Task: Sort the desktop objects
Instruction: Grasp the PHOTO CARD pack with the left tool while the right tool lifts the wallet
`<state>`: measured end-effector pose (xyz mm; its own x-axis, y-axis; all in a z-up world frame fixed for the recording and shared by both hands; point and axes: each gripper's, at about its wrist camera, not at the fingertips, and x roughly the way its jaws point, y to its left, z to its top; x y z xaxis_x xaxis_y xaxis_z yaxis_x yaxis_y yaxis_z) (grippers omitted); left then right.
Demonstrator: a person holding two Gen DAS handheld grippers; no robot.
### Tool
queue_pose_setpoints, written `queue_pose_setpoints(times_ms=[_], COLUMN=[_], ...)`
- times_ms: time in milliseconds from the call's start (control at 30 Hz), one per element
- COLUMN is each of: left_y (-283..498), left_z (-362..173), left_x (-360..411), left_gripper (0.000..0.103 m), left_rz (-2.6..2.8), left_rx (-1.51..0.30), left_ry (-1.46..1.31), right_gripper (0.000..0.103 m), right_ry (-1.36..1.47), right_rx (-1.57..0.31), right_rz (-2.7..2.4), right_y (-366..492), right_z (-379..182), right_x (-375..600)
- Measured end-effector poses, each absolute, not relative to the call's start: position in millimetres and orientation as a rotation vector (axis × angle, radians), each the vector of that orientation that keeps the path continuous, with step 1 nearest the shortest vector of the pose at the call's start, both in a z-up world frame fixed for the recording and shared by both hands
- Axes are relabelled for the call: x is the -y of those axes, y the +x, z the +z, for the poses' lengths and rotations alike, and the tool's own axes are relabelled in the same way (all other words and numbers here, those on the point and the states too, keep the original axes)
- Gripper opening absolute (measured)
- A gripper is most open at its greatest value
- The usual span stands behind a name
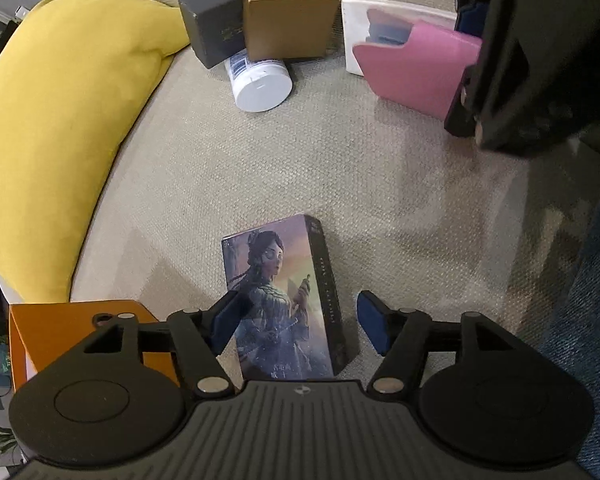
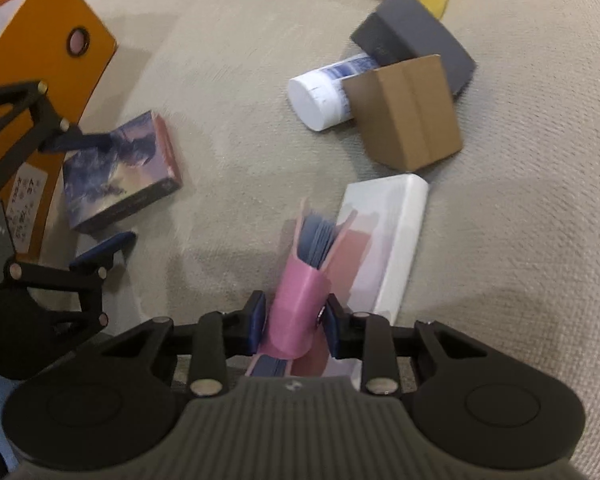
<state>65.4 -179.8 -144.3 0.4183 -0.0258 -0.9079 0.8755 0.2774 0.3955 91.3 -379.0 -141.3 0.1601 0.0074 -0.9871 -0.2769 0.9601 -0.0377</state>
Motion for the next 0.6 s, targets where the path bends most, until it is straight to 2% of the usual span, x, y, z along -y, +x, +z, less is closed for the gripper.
queue_pose_setpoints(times_ms=[67, 133, 367, 600], left_y=[69, 74, 86, 112], left_z=[-142, -139, -114, -85], left_x=[177, 172, 156, 140], left_gripper=[0.064, 0.061, 0.036, 0.027], left_rz=[-0.740, -0.745, -0.771, -0.786], left_rx=[-0.953, -0.970, -1.019, -1.079], left_ry=[1.119, 1.095, 0.966, 0.750], right_gripper=[0.032, 0.032, 0.028, 0.025], right_ry=[-0.241, -0.226, -0.138, -0.080], right_rx=[-1.393, -1.389, -1.376, -1.348], right_rz=[0.209, 0.210, 0.249, 0.263], right_y=[91, 92, 93, 92], right_z=[-141, -139, -129, -123], right_x=[377, 379, 380, 380])
